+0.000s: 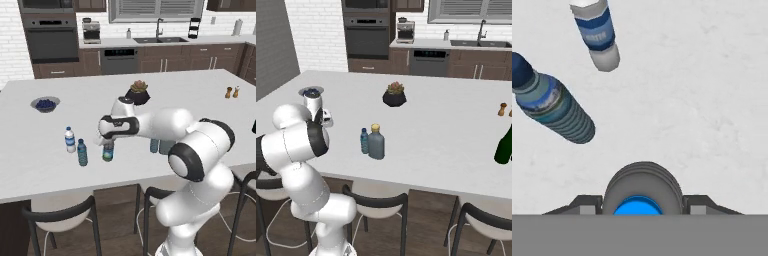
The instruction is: Move the plastic bottles in the middle to the plastics group, and the glass bottles in the middle to the glass group.
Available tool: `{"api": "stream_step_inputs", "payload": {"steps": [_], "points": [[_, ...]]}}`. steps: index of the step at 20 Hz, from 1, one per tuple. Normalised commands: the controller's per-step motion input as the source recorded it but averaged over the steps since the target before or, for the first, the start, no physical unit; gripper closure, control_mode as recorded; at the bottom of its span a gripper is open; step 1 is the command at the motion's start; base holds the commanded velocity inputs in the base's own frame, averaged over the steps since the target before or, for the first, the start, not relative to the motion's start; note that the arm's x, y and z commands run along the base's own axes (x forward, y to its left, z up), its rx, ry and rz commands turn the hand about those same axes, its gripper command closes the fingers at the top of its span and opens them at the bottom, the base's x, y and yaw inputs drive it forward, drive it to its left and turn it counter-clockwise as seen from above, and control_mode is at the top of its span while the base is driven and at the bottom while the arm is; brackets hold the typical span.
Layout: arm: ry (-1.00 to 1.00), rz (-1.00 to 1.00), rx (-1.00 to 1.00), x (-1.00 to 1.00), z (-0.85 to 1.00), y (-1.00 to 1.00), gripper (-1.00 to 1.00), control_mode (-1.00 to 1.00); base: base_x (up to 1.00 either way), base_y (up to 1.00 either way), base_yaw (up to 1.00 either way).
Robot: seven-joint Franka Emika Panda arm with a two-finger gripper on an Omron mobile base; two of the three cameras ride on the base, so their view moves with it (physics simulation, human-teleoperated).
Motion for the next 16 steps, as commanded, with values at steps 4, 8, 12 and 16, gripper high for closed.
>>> {"api": "stream_step_inputs", "payload": {"steps": [4, 8, 12, 16], "points": [[0.02, 0.00, -0.01, 0.36, 0.00, 0.34, 1.00, -1.00, 0.00, 0.00, 0.00], [0.00, 0.00, 0.00, 0.41, 0.00, 0.25, 1.00, -1.00, 0.00, 0.00, 0.00], [0.06, 0.00, 0.00, 0.15, -0.12, 0.16, 1.00, -1.00, 0.00, 0.00, 0.00], [0.11, 0.00, 0.05, 0.06, -0.34, 0.14, 1.00, -1.00, 0.00, 0.00, 0.00]]}}
